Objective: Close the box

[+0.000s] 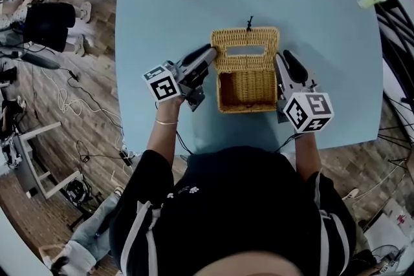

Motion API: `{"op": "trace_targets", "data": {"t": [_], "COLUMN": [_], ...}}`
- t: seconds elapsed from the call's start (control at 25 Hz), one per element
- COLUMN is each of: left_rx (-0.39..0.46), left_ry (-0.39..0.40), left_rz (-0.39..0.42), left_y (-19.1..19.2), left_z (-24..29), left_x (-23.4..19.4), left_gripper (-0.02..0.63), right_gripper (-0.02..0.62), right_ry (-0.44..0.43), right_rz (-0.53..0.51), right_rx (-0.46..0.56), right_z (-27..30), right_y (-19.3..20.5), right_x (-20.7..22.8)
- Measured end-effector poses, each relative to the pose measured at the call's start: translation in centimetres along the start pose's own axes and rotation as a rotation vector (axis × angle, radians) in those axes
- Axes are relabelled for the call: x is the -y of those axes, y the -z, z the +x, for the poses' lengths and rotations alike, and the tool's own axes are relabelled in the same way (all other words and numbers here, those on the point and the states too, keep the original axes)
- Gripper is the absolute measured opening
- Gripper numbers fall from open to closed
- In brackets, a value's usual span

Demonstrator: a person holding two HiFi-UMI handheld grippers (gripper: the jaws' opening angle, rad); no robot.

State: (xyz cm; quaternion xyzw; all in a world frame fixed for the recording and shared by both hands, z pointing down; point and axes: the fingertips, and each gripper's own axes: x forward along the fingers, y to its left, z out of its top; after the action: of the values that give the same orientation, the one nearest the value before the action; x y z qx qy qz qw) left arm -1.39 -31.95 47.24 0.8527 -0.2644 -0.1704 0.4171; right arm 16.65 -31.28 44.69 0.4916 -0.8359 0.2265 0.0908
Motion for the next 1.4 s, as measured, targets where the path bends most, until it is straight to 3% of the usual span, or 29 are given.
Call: {"op": "trace_targets", "data": {"t": [0.48, 0.76, 0.88, 1.04, 1.4], "left_rx": [-0.085, -0.152, -0.175, -0.196, -0.186], "left_ry": [0.083, 0.094, 0.092, 0.07, 0.016], "left_rz": [0.335, 0.516, 0.559, 0.6, 0.591], "left_y": [0.7, 1.4, 1.7, 2.2, 3.1], "left_z": [-1.0, -1.0, -1.3, -1.4, -2.2], "left_x": [3.5, 4.2, 4.8, 5.1, 5.7], "left_gripper": [0.055, 0.051, 0.052, 0.052, 0.058], "right_gripper": [0.123, 0.123, 0.121, 0.114, 0.114], "right_ry": [-0.017, -0.128, -0.135, -0.135, -0.136], "right_rz": [-0.058, -0.1, -0.138, -0.109, -0.087], "right_rx": [0.055, 0.11, 0.096, 0.092, 0.095], "right_z": [-0.9, -1.7, -2.2, -2.8, -4.2], "right_y": [-1.1, -2.2, -2.3, -2.0, -1.2], "right_x": [0.2, -1.7, -2.5, -2.6, -3.2]}}
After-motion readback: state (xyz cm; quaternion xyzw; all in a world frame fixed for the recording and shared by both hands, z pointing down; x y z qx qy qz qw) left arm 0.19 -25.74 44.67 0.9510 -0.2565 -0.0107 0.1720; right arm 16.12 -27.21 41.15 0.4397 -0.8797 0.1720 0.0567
